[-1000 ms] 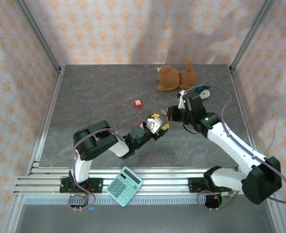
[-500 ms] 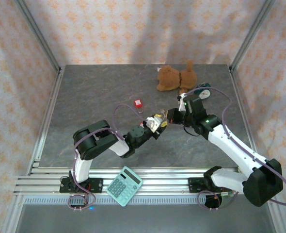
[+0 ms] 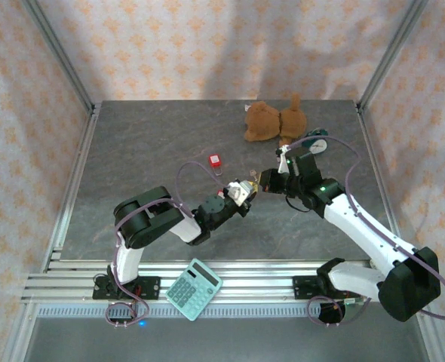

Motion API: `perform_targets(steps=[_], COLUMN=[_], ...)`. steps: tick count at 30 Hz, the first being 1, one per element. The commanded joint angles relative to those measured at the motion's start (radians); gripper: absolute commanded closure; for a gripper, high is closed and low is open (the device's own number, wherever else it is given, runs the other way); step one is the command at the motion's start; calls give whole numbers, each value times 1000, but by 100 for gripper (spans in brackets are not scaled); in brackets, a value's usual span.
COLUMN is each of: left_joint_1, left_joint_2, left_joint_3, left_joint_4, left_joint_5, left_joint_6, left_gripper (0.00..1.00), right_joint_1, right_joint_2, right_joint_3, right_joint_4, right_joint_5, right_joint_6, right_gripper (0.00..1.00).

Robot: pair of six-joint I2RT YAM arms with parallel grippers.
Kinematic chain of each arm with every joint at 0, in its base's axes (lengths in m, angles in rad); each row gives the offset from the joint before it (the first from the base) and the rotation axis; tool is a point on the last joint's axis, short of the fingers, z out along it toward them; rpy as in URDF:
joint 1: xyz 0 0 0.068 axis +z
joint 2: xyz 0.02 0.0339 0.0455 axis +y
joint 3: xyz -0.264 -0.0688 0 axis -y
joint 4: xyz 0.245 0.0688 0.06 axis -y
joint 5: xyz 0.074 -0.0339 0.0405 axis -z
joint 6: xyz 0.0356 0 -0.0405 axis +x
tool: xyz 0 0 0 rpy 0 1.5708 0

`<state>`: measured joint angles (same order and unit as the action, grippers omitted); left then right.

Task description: Unlock with the key

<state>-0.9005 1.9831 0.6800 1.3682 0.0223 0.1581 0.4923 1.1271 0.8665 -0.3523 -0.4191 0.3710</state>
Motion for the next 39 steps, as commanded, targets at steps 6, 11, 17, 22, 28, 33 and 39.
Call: perform_targets(steps=[6, 11, 17, 22, 28, 33, 39], left_joint_1=[20, 35, 57, 84, 148, 236, 284], left_joint_2=[-22, -53, -130, -311, -487, -474, -402], left_joint_3=[-34, -69, -126, -163, 62, 126, 195], left_joint_4=[43, 42, 26, -253, -1073, -1236, -1369], left_joint_5=[44, 76, 122, 150, 321, 572, 744], left_joint_6=[11, 0, -87, -267, -250, -280, -298], left_gripper=[100, 100, 100, 100, 100, 100, 100], right_joint_1=[3, 3, 3, 1, -15, -33, -104], right_joint_2=[-20, -2, 18, 13, -2, 91, 5], right_joint_3=[-23, -26, 14, 39, -111, -100, -305], right_joint_4=[-12, 12, -7, 4, 331, 313, 660], right_joint_5=[40, 31, 60, 128, 57, 9, -147], right_joint_6=[-10, -14, -28, -55, 14, 10, 123], right_gripper=[100, 100, 80, 72, 65, 54, 38])
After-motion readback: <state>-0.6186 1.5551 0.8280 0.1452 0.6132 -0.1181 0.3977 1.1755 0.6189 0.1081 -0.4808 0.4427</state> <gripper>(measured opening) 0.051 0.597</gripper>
